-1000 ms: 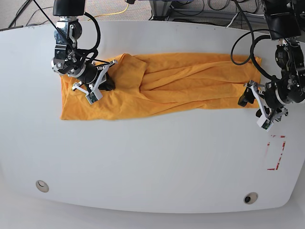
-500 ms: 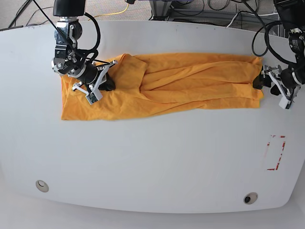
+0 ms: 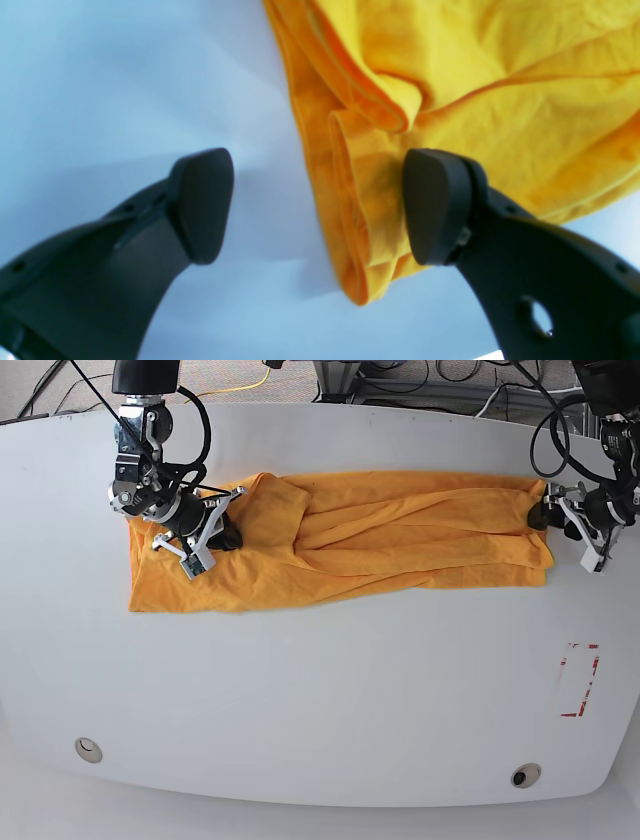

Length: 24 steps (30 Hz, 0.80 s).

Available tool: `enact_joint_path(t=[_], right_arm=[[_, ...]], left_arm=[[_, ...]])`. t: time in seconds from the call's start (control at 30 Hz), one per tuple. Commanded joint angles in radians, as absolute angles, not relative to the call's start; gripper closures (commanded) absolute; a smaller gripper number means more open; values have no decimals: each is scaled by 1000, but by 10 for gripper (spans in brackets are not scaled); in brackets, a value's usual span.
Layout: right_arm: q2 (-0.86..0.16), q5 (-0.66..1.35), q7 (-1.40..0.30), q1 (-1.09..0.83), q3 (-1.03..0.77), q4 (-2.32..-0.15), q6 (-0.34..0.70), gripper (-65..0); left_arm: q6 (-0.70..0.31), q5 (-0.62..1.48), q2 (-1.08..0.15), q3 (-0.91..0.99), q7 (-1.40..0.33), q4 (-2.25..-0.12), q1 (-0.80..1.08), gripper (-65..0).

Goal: Layout the t-shirt on the table in an organized manner, then fold the t-shirt properly
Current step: 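Move the left gripper to the shirt's other end and grasp it, then fold the held shirt end with the left gripper toward the right gripper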

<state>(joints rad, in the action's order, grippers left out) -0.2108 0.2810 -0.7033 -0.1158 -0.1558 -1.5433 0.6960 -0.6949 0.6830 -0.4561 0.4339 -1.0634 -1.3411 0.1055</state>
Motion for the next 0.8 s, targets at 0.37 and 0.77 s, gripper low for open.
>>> enact_joint_path(t=[0.37, 0.77], right_arm=[[-219, 283, -705, -108, -157, -1555, 698, -38], [-219, 283, -705, -107, -157, -1555, 698, -38]], left_arm=[[-698, 647, -400, 348, -1056, -1285, -2, -499], [-698, 648, -375, 318, -1056, -1290, 1, -322]])
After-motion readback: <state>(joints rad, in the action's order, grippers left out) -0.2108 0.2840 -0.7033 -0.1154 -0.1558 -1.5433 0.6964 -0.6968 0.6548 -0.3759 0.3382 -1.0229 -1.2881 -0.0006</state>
